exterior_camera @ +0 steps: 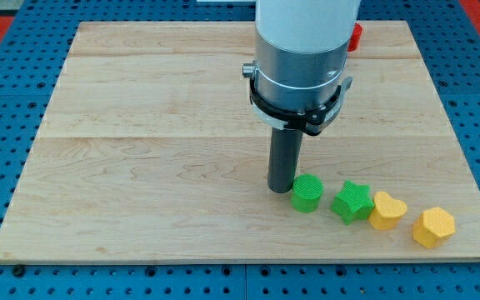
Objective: Separate the green blocks from the yellow heart
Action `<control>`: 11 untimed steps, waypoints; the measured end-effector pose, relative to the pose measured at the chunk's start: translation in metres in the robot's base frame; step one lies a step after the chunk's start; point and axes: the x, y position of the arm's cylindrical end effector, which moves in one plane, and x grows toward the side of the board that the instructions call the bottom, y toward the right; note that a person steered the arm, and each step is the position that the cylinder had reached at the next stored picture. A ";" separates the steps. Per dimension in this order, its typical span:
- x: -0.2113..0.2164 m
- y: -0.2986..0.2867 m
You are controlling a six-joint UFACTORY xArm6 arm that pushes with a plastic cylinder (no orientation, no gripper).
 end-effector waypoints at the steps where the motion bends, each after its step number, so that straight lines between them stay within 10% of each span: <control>1: 0.000 0.000; 5: 0.094 0.034; 11: 0.041 0.116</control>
